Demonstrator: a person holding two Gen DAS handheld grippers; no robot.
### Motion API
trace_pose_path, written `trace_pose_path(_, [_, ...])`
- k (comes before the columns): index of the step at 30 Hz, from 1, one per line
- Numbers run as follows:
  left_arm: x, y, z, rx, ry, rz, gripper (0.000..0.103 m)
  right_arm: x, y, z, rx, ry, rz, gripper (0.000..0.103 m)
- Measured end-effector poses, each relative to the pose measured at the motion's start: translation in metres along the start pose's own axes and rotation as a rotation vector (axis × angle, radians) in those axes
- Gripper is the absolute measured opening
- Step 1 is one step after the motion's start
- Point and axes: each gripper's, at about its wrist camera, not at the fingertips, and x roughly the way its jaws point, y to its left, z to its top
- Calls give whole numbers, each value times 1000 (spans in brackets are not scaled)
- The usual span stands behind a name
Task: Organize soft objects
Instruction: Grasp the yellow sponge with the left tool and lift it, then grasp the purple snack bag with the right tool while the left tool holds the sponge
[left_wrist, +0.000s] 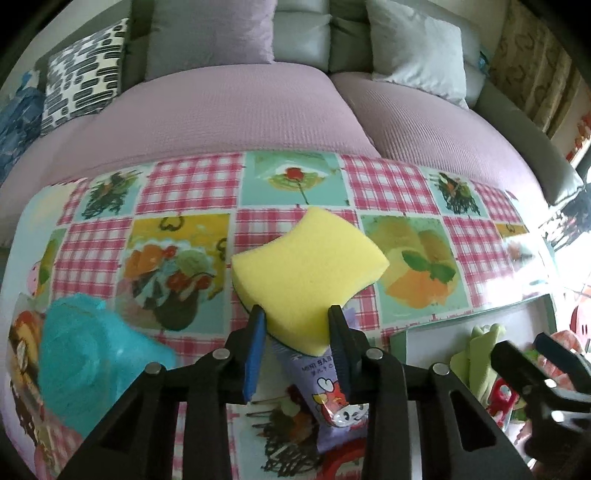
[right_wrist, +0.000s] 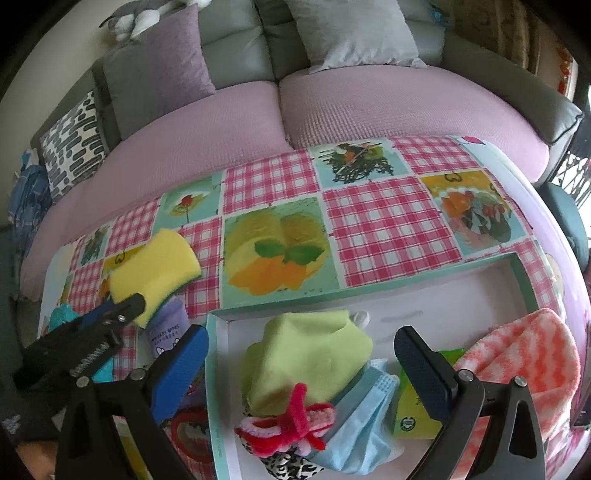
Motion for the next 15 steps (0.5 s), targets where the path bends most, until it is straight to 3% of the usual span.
trace_pose_path(9, [-31, 20, 0, -63, -59, 42, 35, 0, 25, -7, -77, -5, 21, 102])
trace_pose_path(15, [-61, 38, -4, -117, -119, 108, 35, 1, 49, -16, -166, -14, 60, 93])
